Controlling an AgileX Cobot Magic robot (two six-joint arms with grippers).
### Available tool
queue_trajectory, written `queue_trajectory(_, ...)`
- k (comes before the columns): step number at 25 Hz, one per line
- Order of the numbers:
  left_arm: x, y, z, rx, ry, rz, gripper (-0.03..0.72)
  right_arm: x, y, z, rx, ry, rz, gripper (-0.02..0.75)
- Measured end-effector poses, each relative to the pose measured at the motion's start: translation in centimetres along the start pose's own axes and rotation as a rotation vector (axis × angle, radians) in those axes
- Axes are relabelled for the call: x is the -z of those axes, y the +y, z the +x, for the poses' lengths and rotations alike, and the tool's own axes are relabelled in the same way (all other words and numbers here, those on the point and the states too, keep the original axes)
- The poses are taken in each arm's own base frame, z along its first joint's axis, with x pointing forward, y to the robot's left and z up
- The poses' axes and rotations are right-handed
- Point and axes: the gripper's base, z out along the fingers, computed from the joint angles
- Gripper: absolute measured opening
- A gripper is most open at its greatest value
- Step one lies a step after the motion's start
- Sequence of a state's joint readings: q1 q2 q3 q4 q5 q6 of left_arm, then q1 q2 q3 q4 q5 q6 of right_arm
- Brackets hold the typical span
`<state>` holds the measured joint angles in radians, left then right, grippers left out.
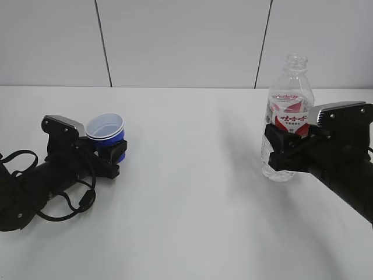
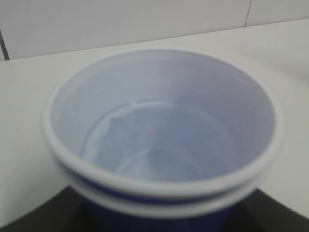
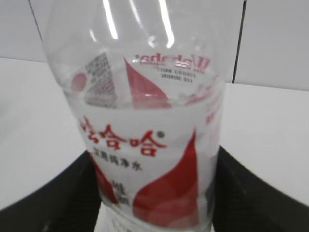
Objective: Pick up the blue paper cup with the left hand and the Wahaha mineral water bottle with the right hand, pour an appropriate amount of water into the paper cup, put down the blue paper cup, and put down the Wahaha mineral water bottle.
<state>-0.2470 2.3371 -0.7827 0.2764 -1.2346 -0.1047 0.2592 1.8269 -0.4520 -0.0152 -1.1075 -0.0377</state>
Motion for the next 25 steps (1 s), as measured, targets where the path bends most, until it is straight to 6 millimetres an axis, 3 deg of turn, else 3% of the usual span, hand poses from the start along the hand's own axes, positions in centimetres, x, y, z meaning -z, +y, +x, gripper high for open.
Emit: queue_trajectory(25, 0.07, 0.02, 0.91, 0.001, 0.058, -0.003, 0.593, 0.00, 0.08, 0.02, 0.005, 0.000, -0.009, 0.450)
